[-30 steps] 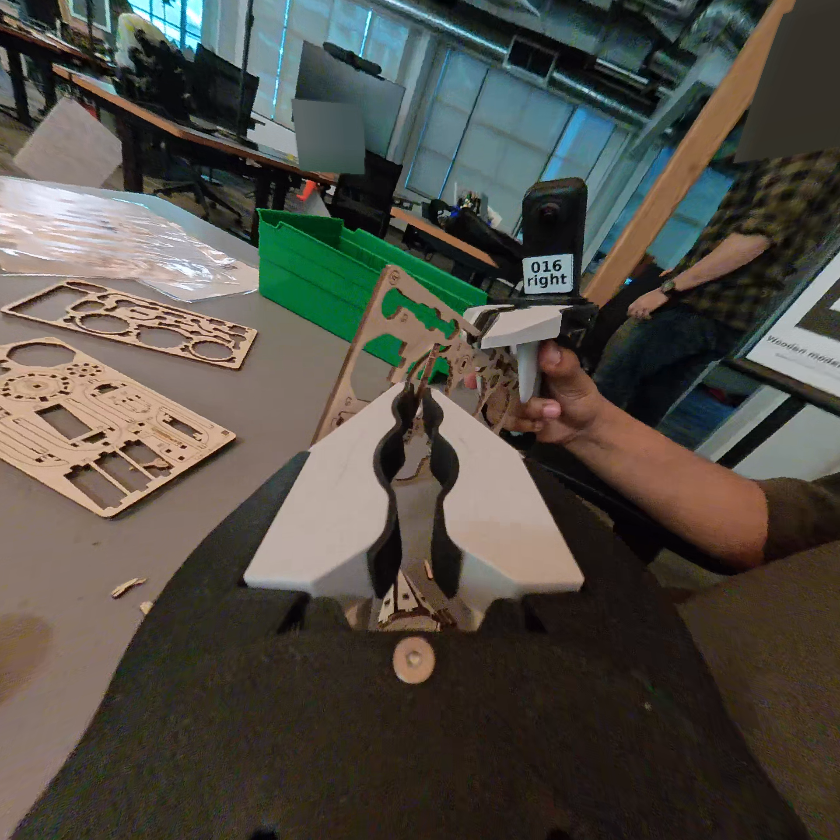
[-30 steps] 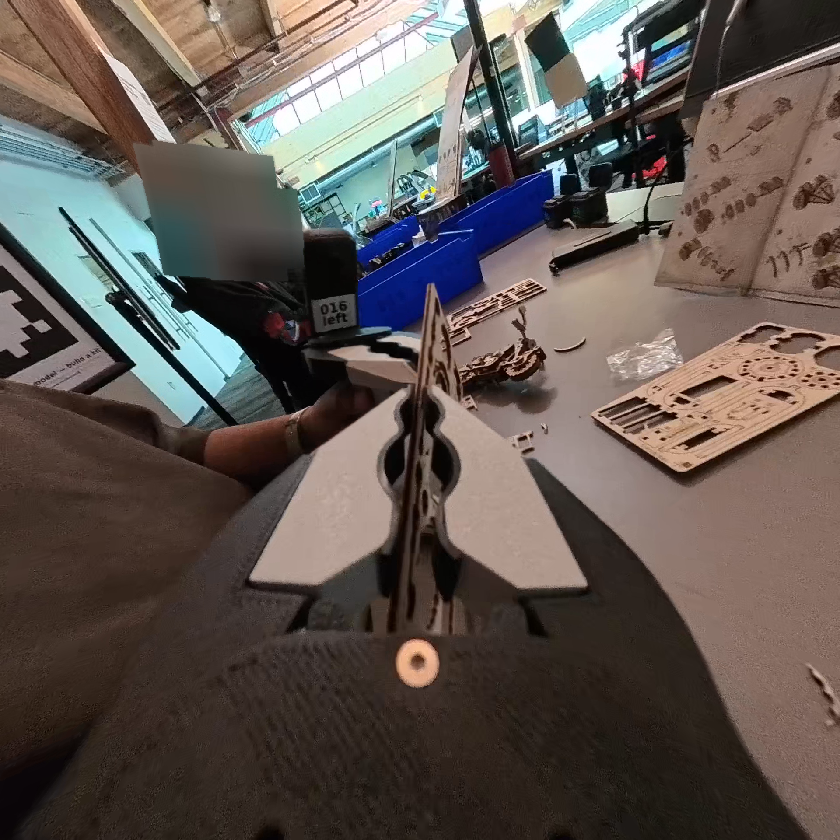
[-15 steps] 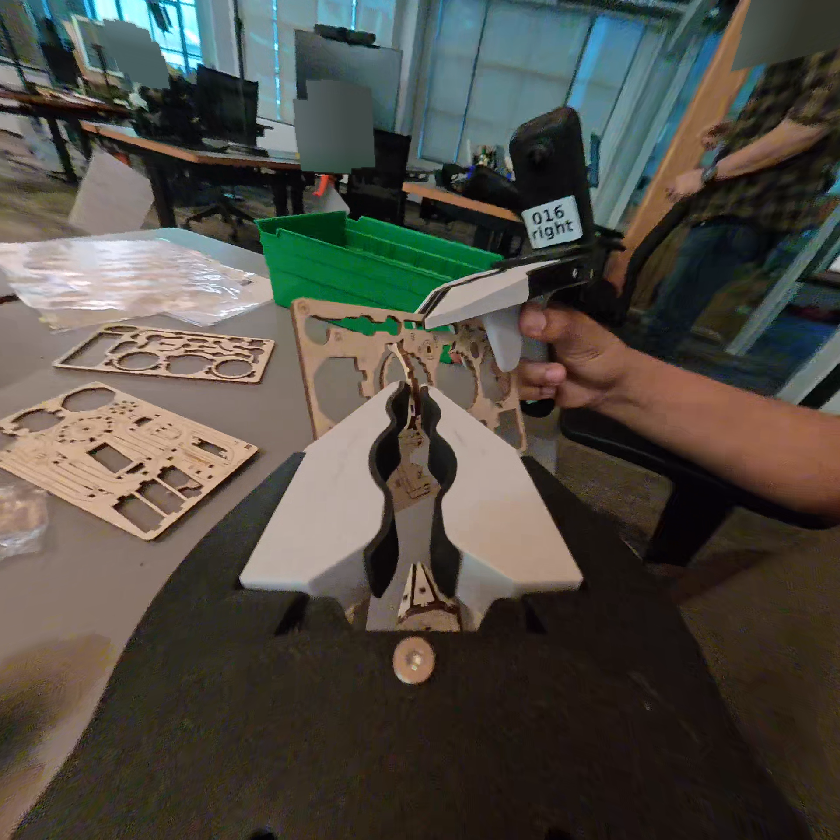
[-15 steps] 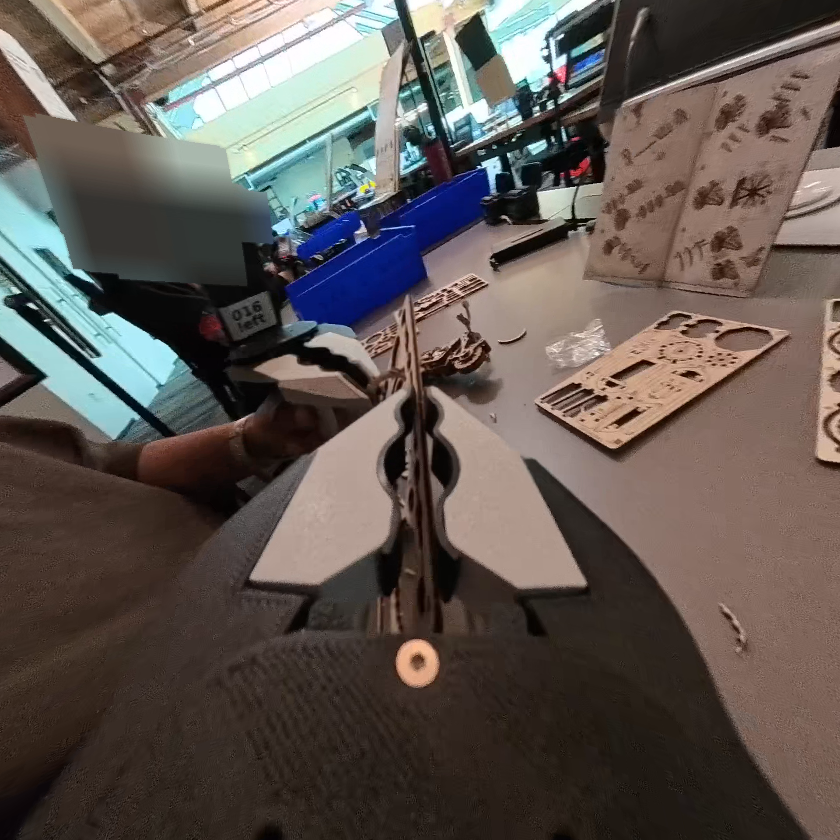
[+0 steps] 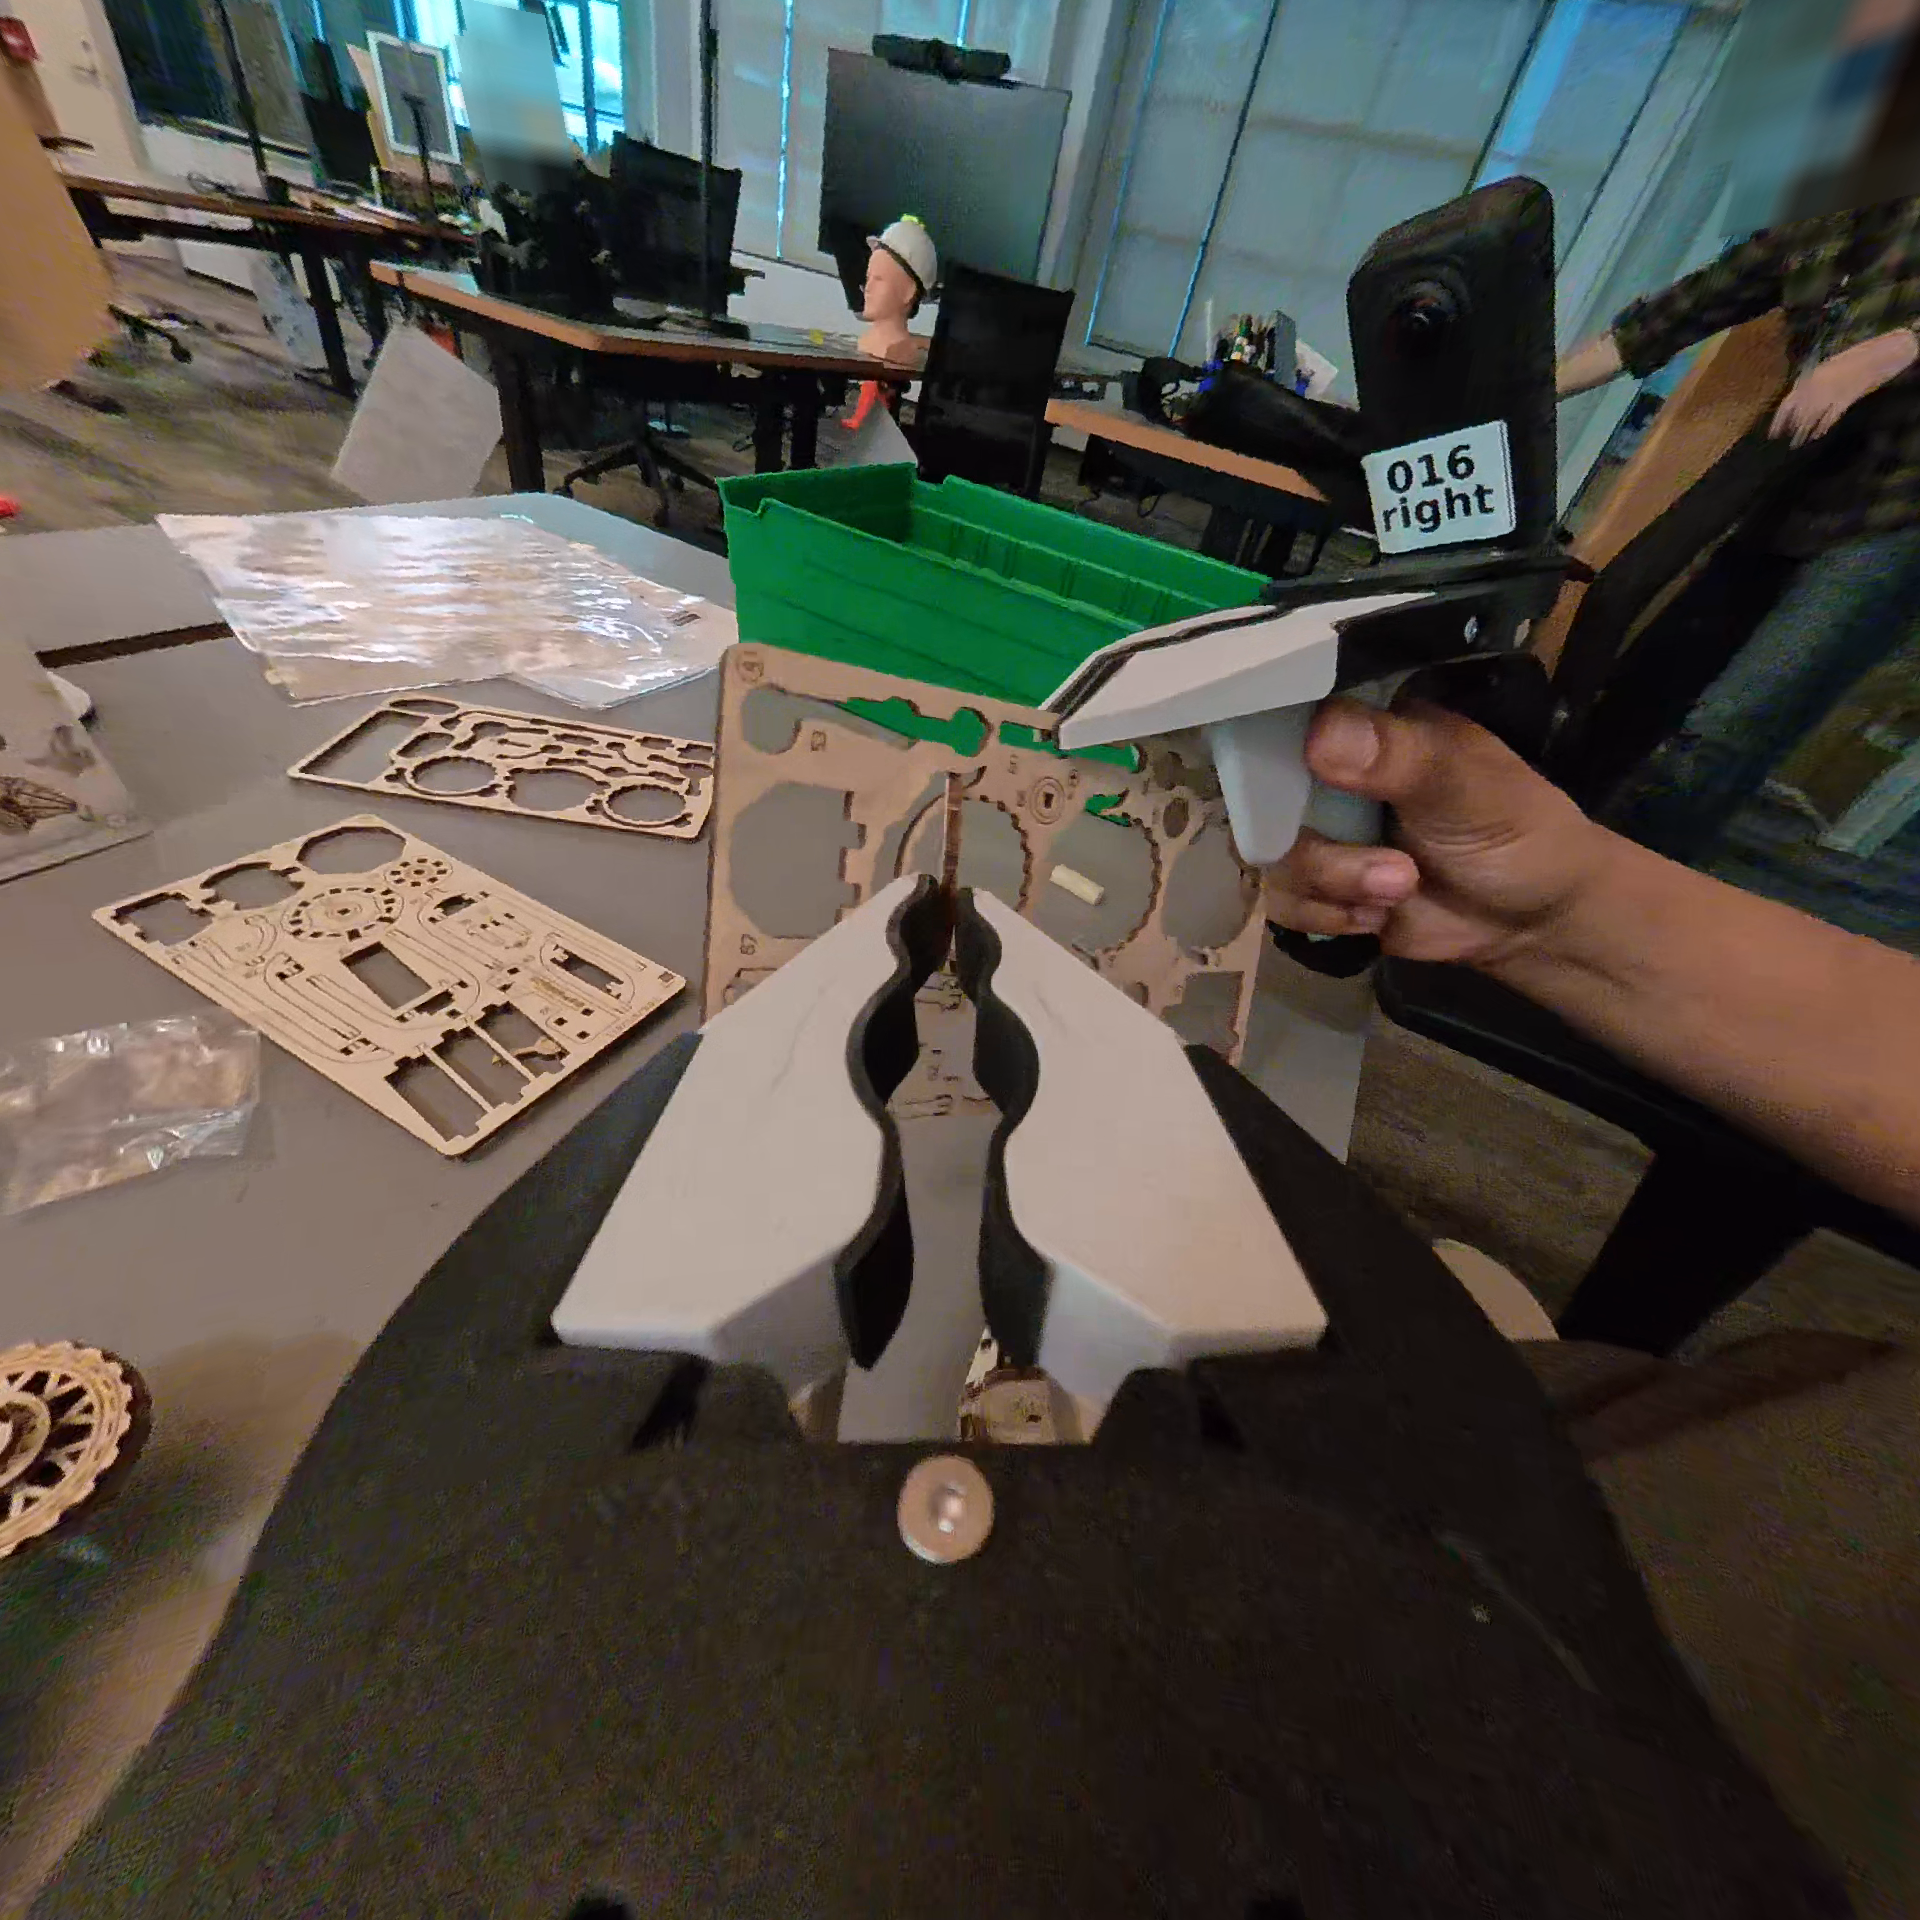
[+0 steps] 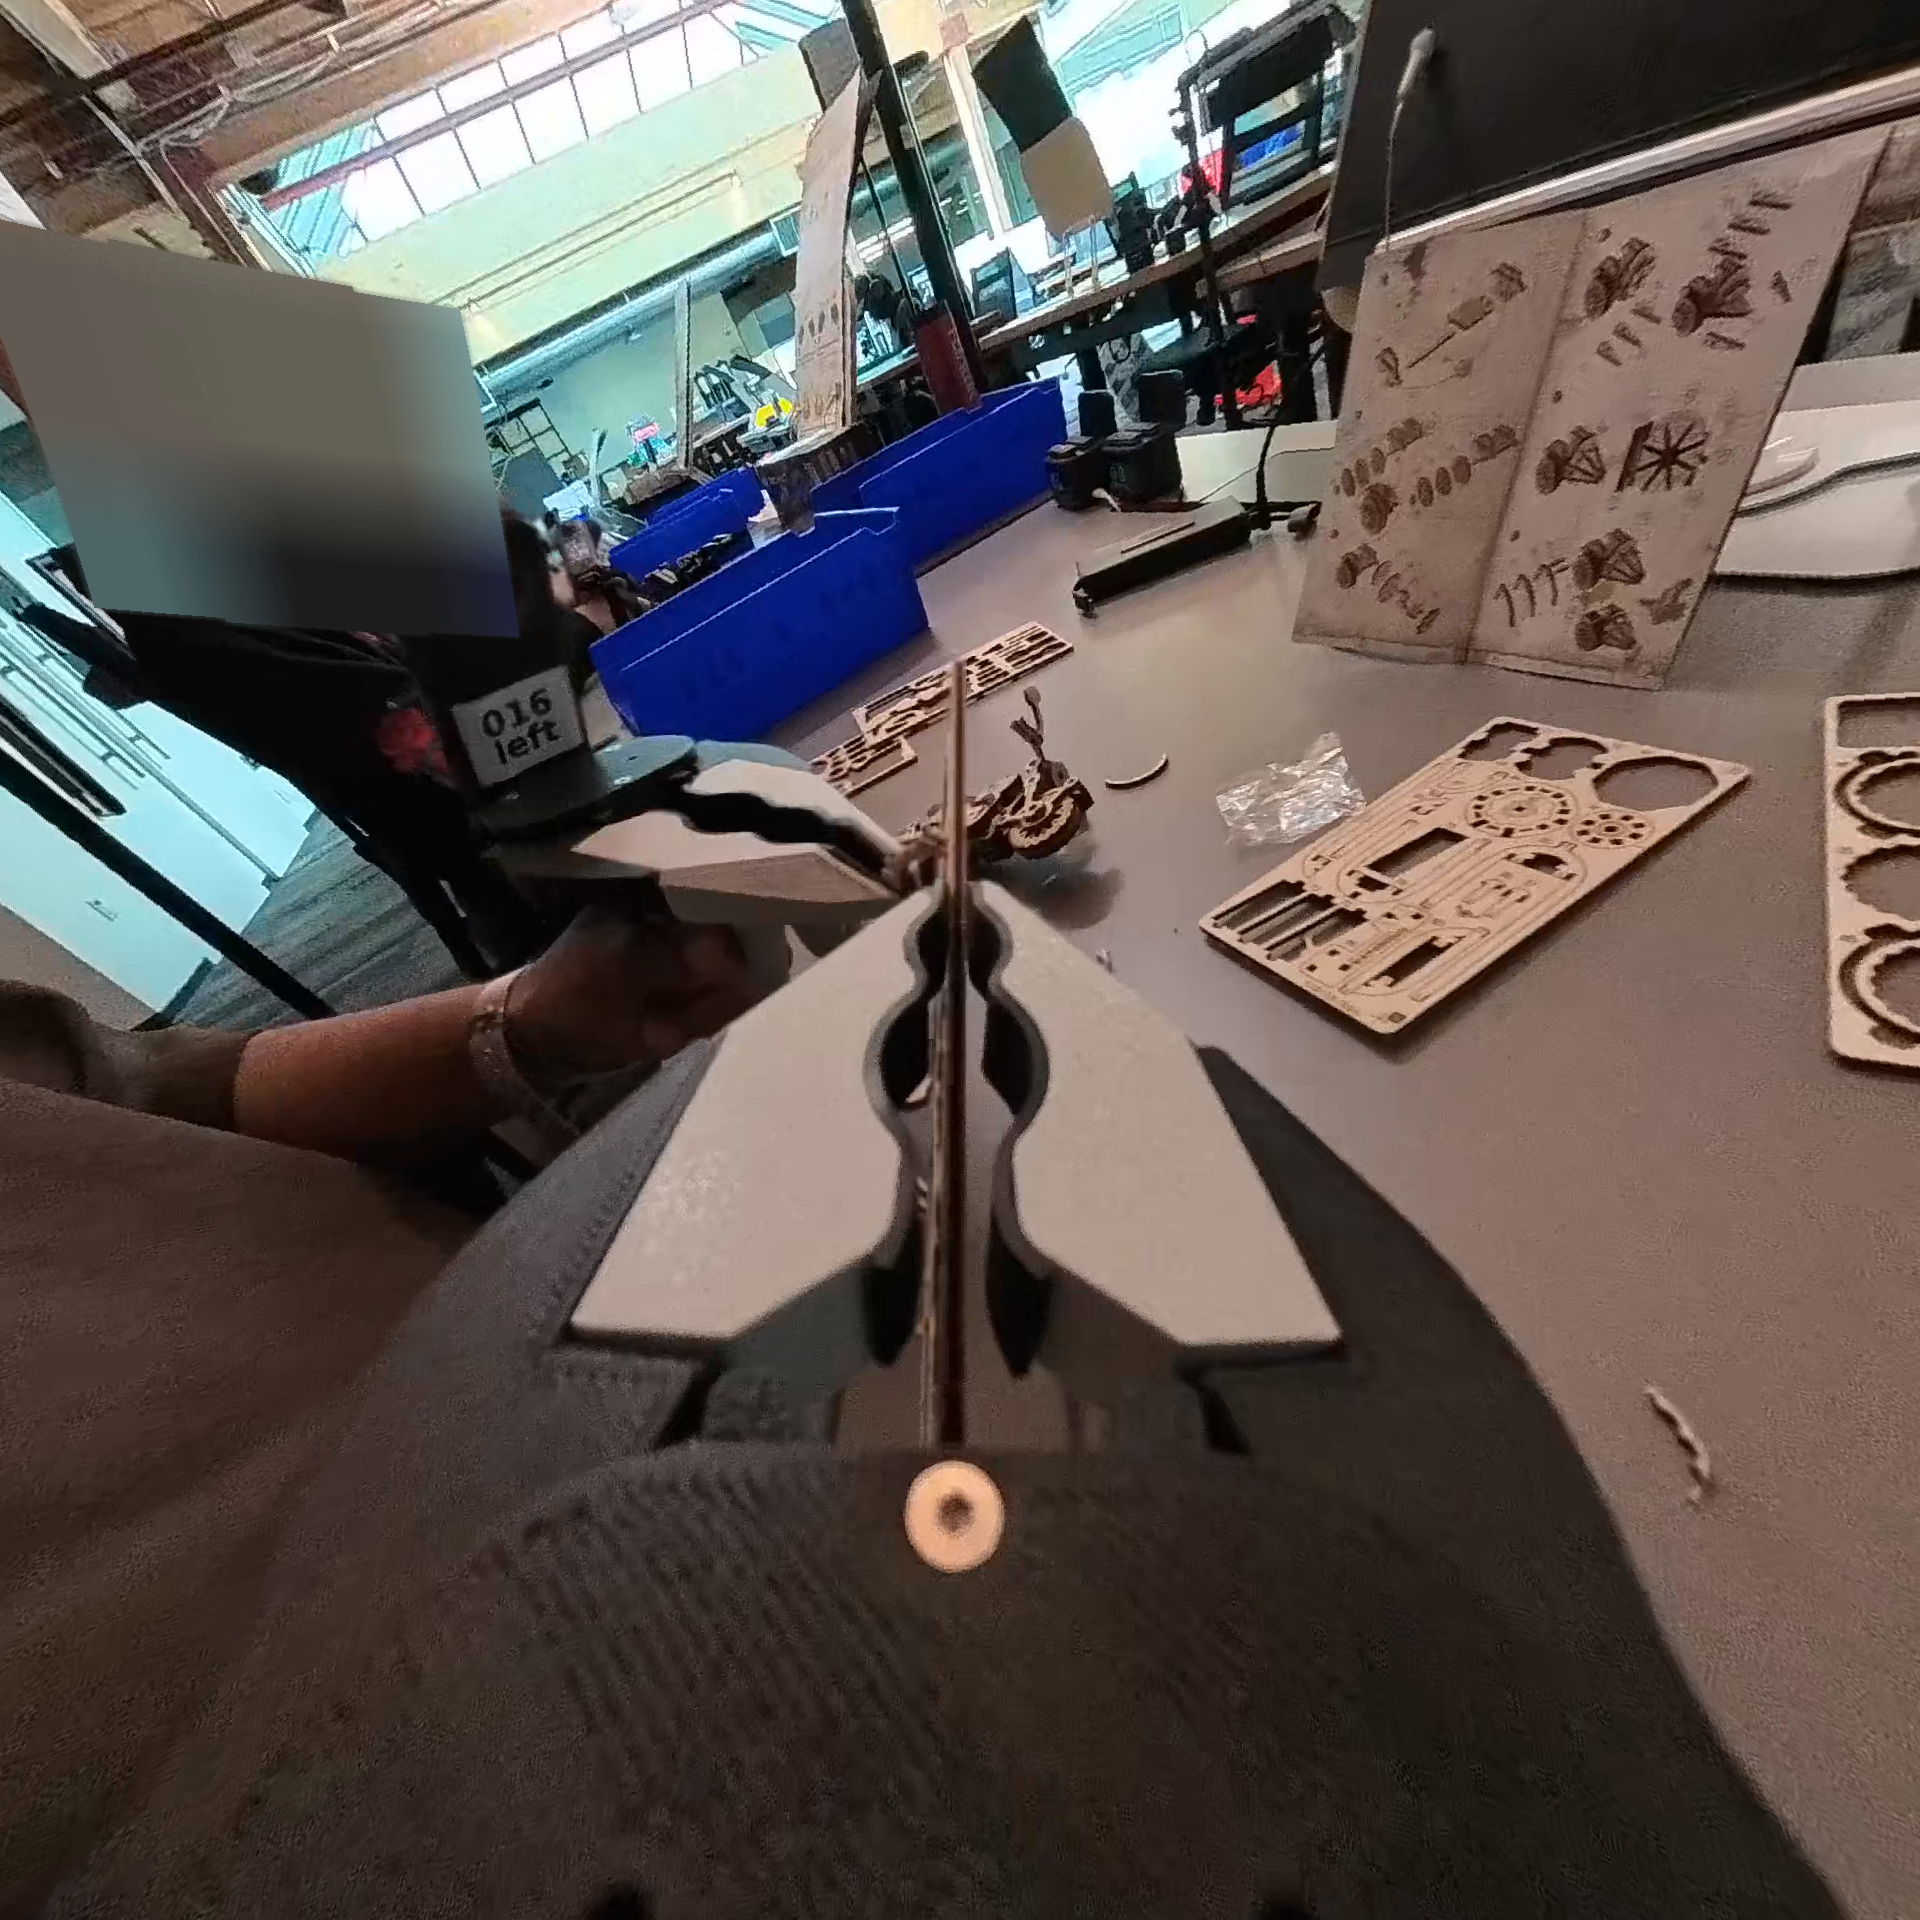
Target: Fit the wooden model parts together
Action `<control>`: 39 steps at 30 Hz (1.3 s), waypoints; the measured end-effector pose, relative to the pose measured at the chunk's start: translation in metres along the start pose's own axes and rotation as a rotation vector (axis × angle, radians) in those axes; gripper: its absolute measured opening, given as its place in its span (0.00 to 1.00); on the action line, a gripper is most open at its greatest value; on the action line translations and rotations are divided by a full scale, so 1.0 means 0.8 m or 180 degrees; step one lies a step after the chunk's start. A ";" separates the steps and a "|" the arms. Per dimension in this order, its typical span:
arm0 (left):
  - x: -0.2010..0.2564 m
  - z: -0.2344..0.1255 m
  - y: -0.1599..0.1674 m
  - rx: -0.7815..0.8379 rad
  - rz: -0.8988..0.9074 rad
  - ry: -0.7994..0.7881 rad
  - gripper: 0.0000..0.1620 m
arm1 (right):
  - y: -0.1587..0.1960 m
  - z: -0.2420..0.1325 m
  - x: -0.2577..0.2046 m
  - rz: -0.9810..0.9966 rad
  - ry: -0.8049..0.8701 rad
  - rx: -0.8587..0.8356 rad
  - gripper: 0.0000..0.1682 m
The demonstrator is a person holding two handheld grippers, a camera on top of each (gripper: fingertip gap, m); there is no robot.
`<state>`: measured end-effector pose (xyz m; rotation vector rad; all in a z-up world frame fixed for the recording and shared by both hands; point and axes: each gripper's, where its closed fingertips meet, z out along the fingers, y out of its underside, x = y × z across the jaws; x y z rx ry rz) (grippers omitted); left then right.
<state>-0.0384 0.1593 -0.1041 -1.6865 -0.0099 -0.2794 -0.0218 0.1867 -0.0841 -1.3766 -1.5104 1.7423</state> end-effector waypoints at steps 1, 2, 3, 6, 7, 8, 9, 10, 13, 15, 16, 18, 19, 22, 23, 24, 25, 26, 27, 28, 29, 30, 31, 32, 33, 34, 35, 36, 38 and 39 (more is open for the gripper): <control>0.005 0.000 -0.001 -0.0002 0.0127 -0.0003 0.00 | -0.003 -0.001 0.001 0.0018 0.0019 0.0043 0.00; 0.011 0.001 -0.002 -0.0008 0.0255 -0.0003 0.00 | -0.005 -0.003 0.002 0.0049 0.0044 0.0087 0.00; 0.018 0.003 -0.001 -0.0030 0.0346 0.0022 0.01 | -0.007 -0.006 0.005 0.0072 0.0076 0.0122 0.00; 0.018 0.005 0.001 -0.0052 0.0362 0.0040 0.01 | -0.005 -0.007 0.006 0.0093 0.0086 0.0111 0.00; 0.015 0.004 0.001 -0.0044 0.0280 0.0046 0.00 | -0.006 -0.006 0.004 0.0085 0.0056 0.0123 0.00; 0.009 0.003 -0.001 -0.0014 0.0153 0.0017 0.00 | -0.008 -0.005 -0.001 0.0085 -0.0016 0.0149 0.00; 0.005 0.001 -0.004 0.0035 -0.0001 0.0049 0.00 | -0.010 -0.005 -0.006 0.0105 -0.0109 0.0161 0.00; 0.002 -0.001 -0.007 0.0093 -0.0174 0.0106 0.00 | -0.009 -0.005 -0.009 0.0131 -0.0185 0.0143 0.00; -0.005 -0.004 -0.010 0.0164 -0.0554 0.0240 0.00 | -0.003 -0.004 -0.017 0.0194 -0.0405 0.0071 0.00; -0.007 -0.003 -0.006 0.0163 -0.0657 0.0273 0.01 | -0.002 -0.004 -0.025 0.0244 -0.0596 0.0048 0.01; -0.007 -0.003 -0.006 0.0169 -0.0687 0.0298 0.01 | -0.002 -0.005 -0.030 0.0273 -0.0699 0.0058 0.01; -0.005 -0.003 -0.007 0.0160 -0.0658 0.0302 0.01 | -0.003 -0.006 -0.033 0.0339 -0.0795 0.0077 0.01; -0.003 -0.003 -0.008 0.0148 -0.0611 0.0308 0.01 | -0.004 -0.008 -0.032 0.0355 -0.0808 0.0094 0.01; 0.001 -0.002 -0.009 0.0140 -0.0602 0.0359 0.01 | -0.008 -0.013 -0.031 0.0422 -0.0870 0.0150 0.01; 0.004 -0.002 -0.009 0.0128 -0.0584 0.0387 0.01 | -0.011 -0.015 -0.028 0.0466 -0.0858 0.0196 0.01; 0.010 -0.001 -0.007 0.0088 -0.0478 0.0412 0.00 | -0.014 -0.017 -0.022 0.0499 -0.0802 0.0250 0.00; 0.016 0.000 -0.005 0.0049 -0.0331 0.0415 0.00 | -0.016 -0.019 -0.016 0.0536 -0.0734 0.0281 0.00; 0.020 0.000 -0.005 0.0039 -0.0244 0.0409 0.00 | -0.016 -0.021 -0.012 0.0576 -0.0702 0.0306 0.00; 0.023 0.001 -0.008 0.0058 -0.0231 0.0434 0.00 | -0.018 -0.023 -0.010 0.0628 -0.0712 0.0348 0.00; 0.025 0.000 -0.010 0.0084 -0.0277 0.0466 0.00 | -0.020 -0.024 -0.009 0.0670 -0.0730 0.0378 0.00; 0.025 0.000 -0.013 0.0107 -0.0341 0.0485 0.00 | -0.019 -0.023 -0.008 0.0682 -0.0709 0.0362 0.00; 0.024 -0.002 -0.014 0.0141 -0.0402 0.0507 0.00 | -0.017 -0.022 -0.006 0.0669 -0.0675 0.0329 0.00; 0.020 -0.005 -0.017 0.0212 -0.0452 0.0514 0.00 | -0.016 -0.023 -0.005 0.0659 -0.0645 0.0316 0.00; 0.013 -0.009 -0.021 0.0318 -0.0495 0.0483 0.05 | -0.017 -0.024 -0.002 0.0657 -0.0605 0.0332 0.00; 0.007 -0.014 -0.028 0.0447 -0.0540 0.0474 0.10 | -0.018 -0.025 0.000 0.0670 -0.0577 0.0352 0.00; 0.000 -0.021 -0.034 0.0565 -0.0613 0.0463 0.15 | -0.019 -0.027 0.003 0.0692 -0.0559 0.0376 0.00; -0.009 -0.026 -0.038 0.0631 -0.0704 0.0411 0.19 | -0.019 -0.028 0.005 0.0706 -0.0553 0.0385 0.00; -0.018 -0.027 -0.038 0.0624 -0.0781 0.0353 0.20 | -0.018 -0.028 0.004 0.0704 -0.0576 0.0365 0.00; -0.023 -0.023 -0.026 0.0457 -0.0899 0.0388 0.23 | -0.014 -0.026 -0.006 0.0717 -0.0726 0.0269 0.00; -0.020 -0.019 -0.019 0.0346 -0.1001 0.0477 0.24 | -0.011 -0.023 -0.014 0.0744 -0.0859 0.0212 0.00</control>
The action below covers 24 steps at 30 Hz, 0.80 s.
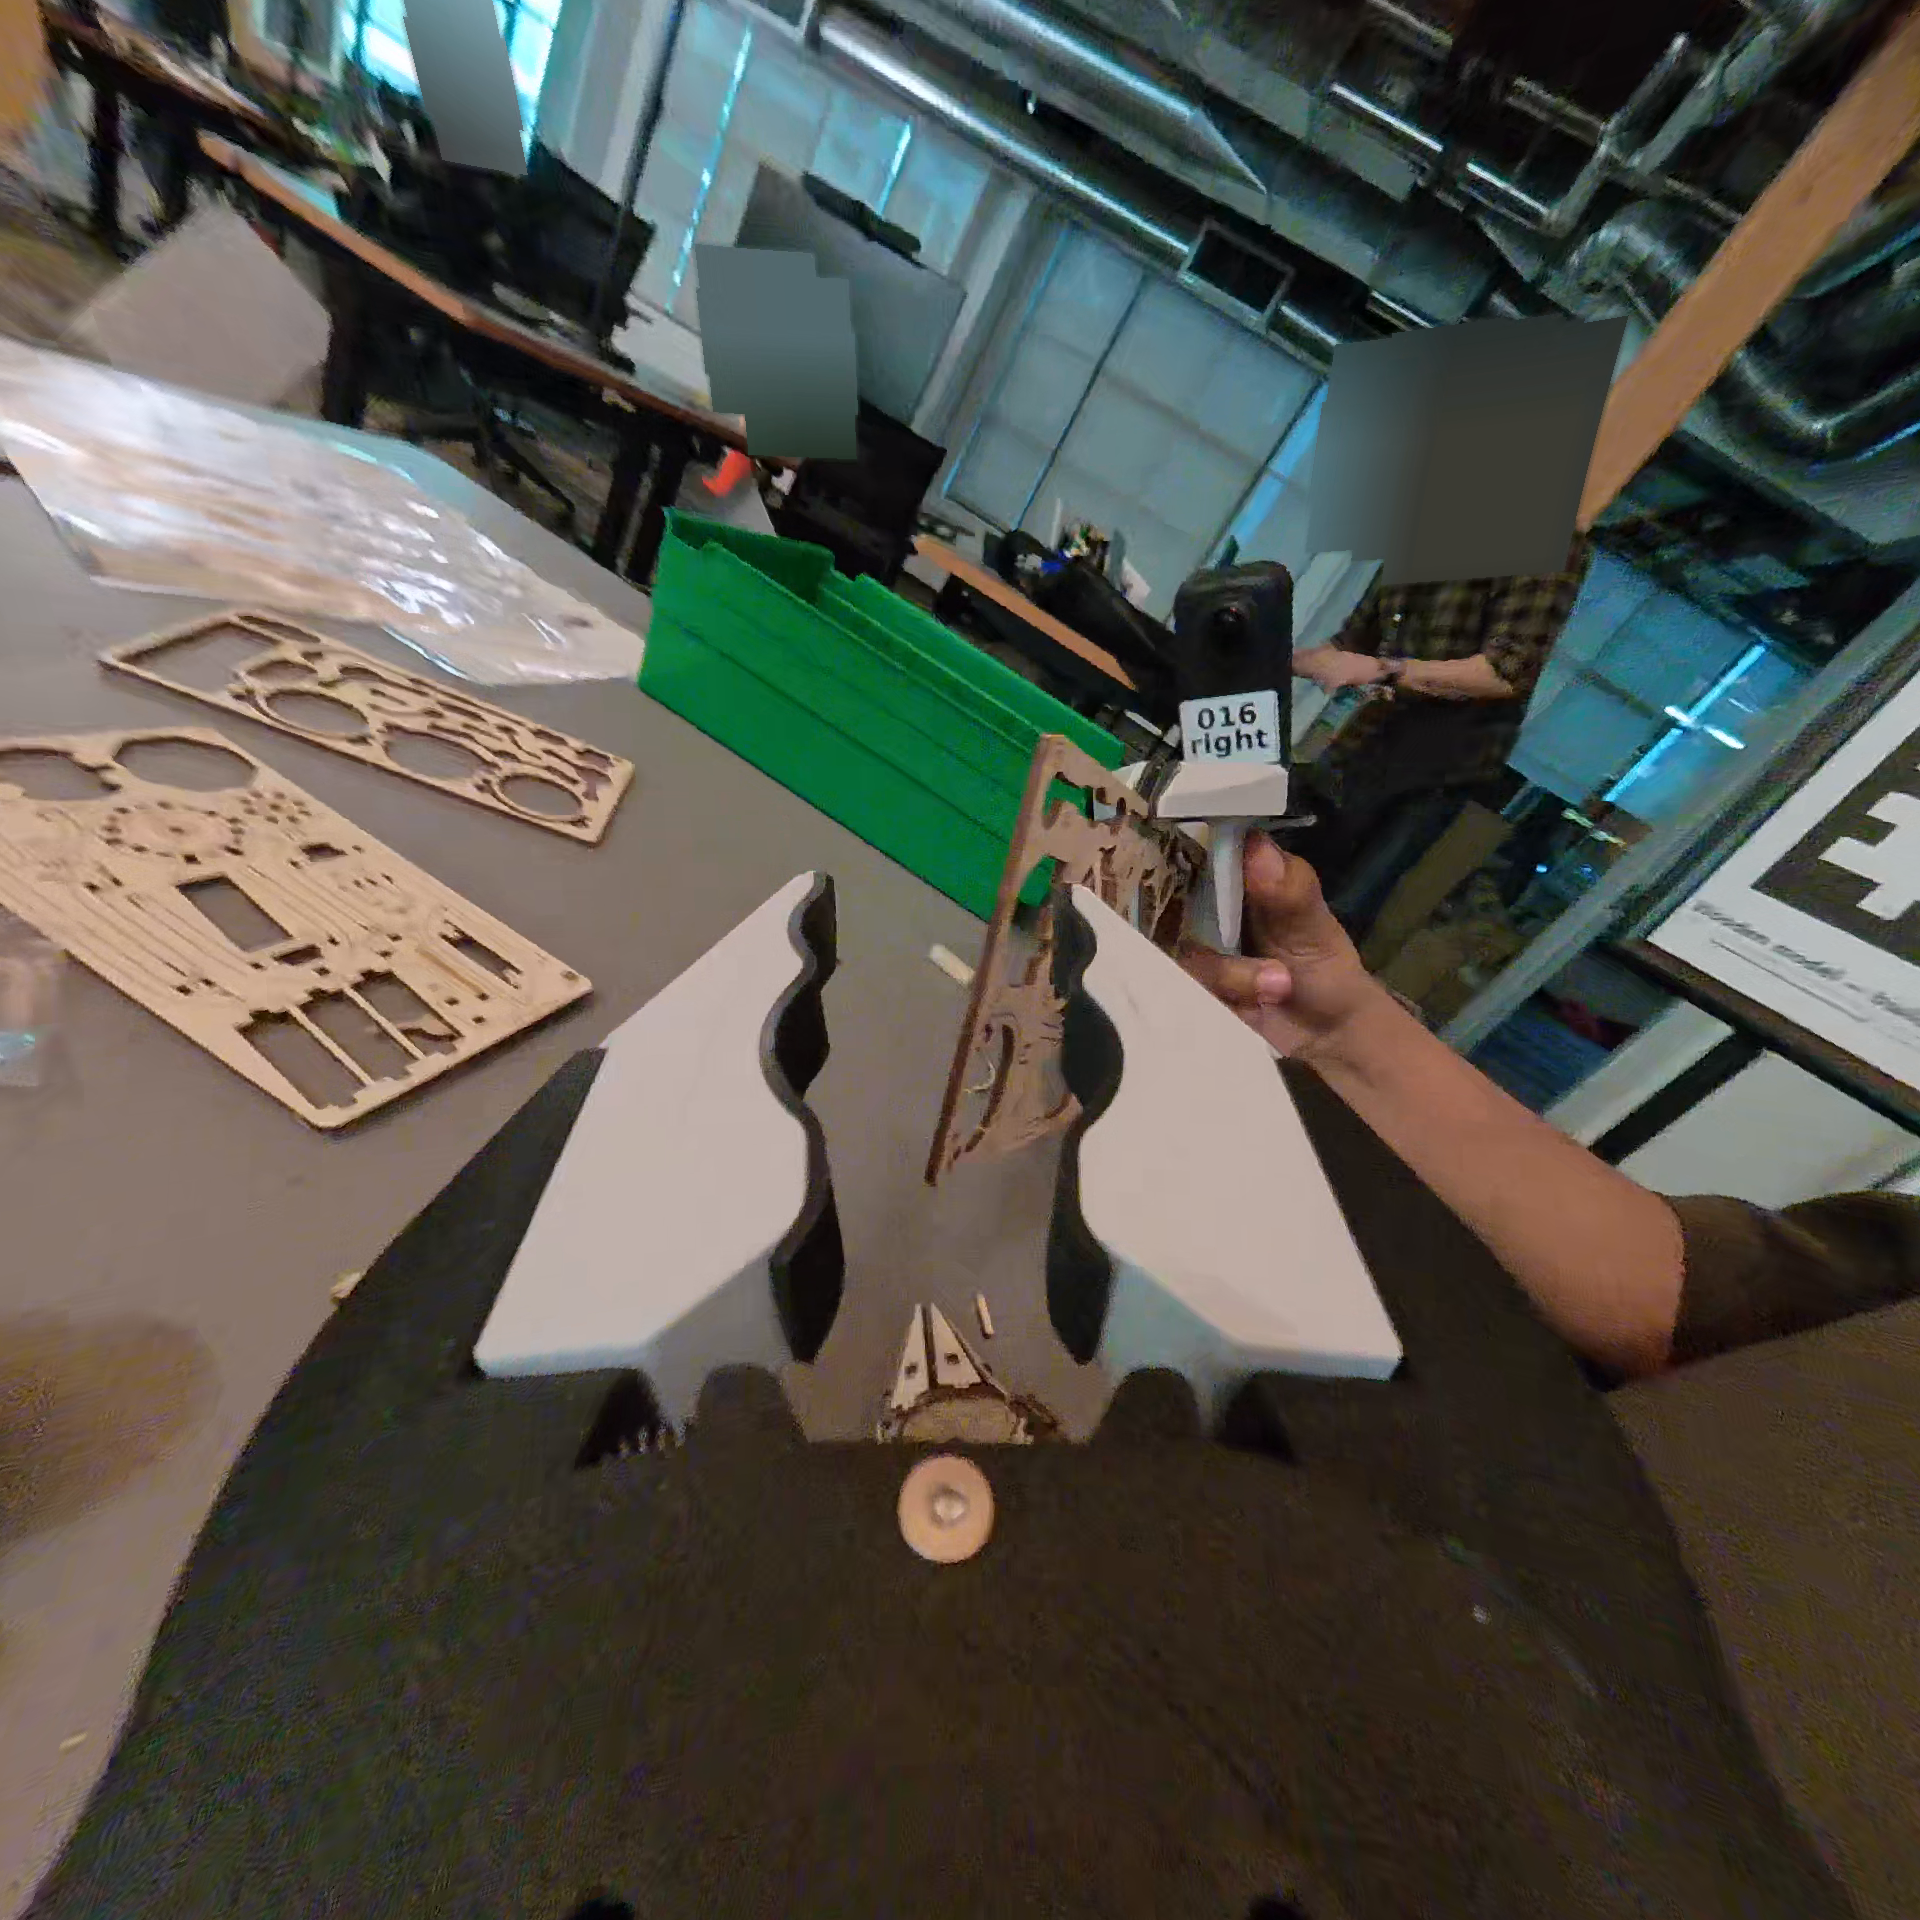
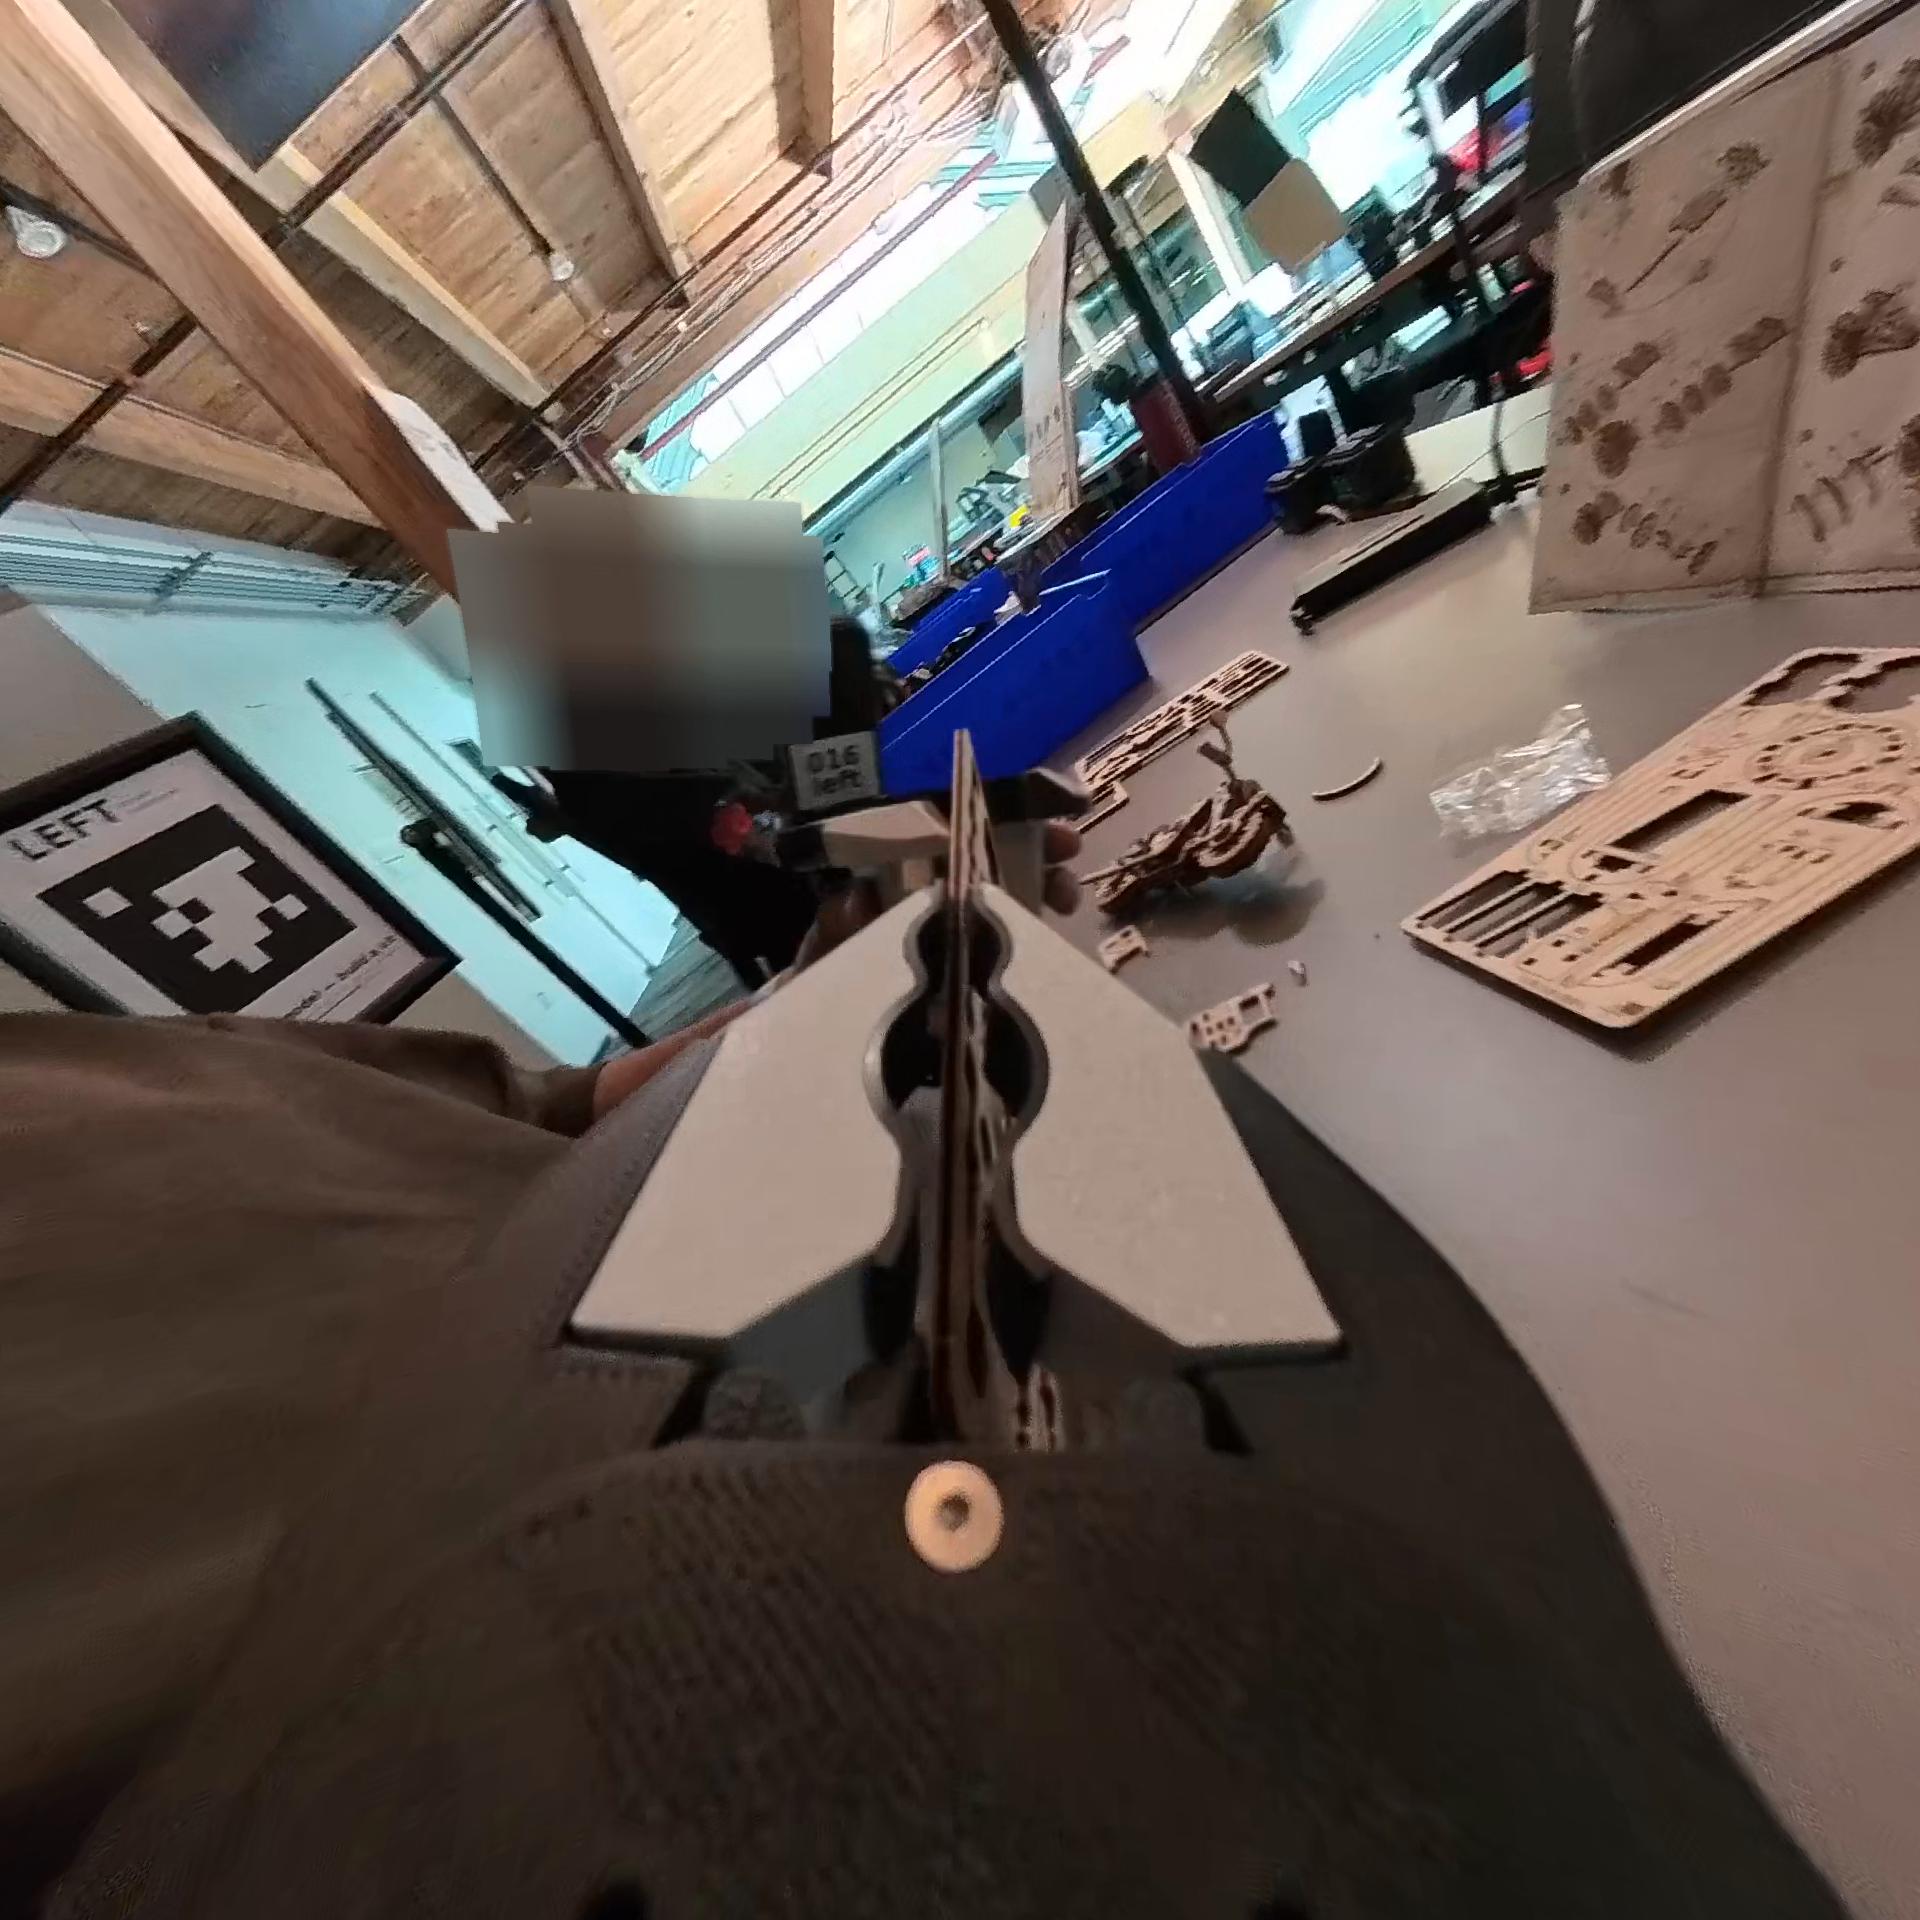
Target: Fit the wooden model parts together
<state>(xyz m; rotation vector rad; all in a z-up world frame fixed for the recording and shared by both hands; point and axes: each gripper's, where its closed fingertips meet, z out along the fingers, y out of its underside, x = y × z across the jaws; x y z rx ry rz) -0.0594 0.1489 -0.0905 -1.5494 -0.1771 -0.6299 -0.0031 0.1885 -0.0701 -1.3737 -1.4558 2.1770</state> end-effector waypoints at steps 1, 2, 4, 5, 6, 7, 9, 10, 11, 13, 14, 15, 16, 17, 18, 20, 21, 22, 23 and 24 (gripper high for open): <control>0.004 0.003 0.007 -0.0087 -0.0141 0.0116 0.25 | 0.005 0.004 -0.005 0.0041 -0.0093 -0.0056 0.00; 0.013 0.007 0.011 -0.0138 -0.0294 0.0304 0.24 | 0.007 0.007 -0.007 0.0048 -0.0117 -0.0071 0.00; 0.031 0.004 0.006 -0.0027 -0.0559 0.0730 0.02 | 0.005 0.008 -0.009 0.0042 -0.0135 -0.0024 0.00; 0.037 0.003 0.004 0.0006 -0.0631 0.0852 0.00 | 0.003 0.007 -0.009 0.0044 -0.0131 -0.0010 0.00; 0.042 0.002 0.003 0.0006 -0.0653 0.0910 0.00 | 0.001 0.006 -0.007 0.0007 -0.0098 0.0009 0.00; 0.046 0.003 0.002 0.0011 -0.0627 0.0919 0.00 | -0.001 0.005 -0.005 -0.0058 -0.0043 0.0052 0.01; 0.045 0.005 -0.003 0.0074 -0.0504 0.0790 0.00 | -0.009 0.003 0.004 -0.0209 0.0179 0.0202 0.05; 0.044 0.005 -0.006 0.0151 -0.0487 0.0742 0.00 | -0.016 0.000 0.010 -0.0286 0.0329 0.0320 0.12; 0.041 0.004 -0.011 0.0236 -0.0541 0.0707 0.00 | -0.023 -0.003 0.015 -0.0367 0.0481 0.0440 0.18; 0.034 0.000 -0.020 0.0432 -0.0711 0.0680 0.00 | -0.039 -0.014 0.023 -0.0534 0.0809 0.0677 0.30; 0.029 -0.003 -0.024 0.0518 -0.0760 0.0656 0.00 | -0.046 -0.021 0.026 -0.0623 0.0976 0.0792 0.36; 0.025 -0.005 -0.026 0.0598 -0.0780 0.0615 0.00 | -0.052 -0.028 0.030 -0.0687 0.1155 0.0869 0.41; 0.020 -0.008 -0.030 0.0687 -0.0790 0.0571 0.00 | -0.057 -0.034 0.034 -0.0728 0.1315 0.0940 0.45; 0.016 -0.012 -0.035 0.0793 -0.0809 0.0546 0.00 | -0.059 -0.039 0.038 -0.0748 0.1429 0.0993 0.47; 0.014 -0.017 -0.042 0.0912 -0.0847 0.0556 0.00 | -0.059 -0.043 0.046 -0.0715 0.1555 0.1016 0.50; 0.011 -0.027 -0.054 0.1187 -0.0952 0.0598 0.00 | -0.053 -0.045 0.060 -0.0535 0.1652 0.1077 0.54; 0.010 -0.031 -0.058 0.1301 -0.0995 0.0615 0.00 | -0.048 -0.042 0.065 -0.0377 0.1621 0.1125 0.55; 0.012 -0.034 -0.061 0.1394 -0.1038 0.0657 0.00 | -0.042 -0.035 0.066 -0.0194 0.1509 0.1180 0.56; 0.015 -0.033 -0.061 0.1440 -0.1095 0.0683 0.00 | -0.037 -0.023 0.063 -0.0003 0.1320 0.1226 0.57; 0.017 -0.033 -0.060 0.1467 -0.1133 0.0706 0.00 | -0.031 -0.010 0.057 0.0187 0.1110 0.1262 0.58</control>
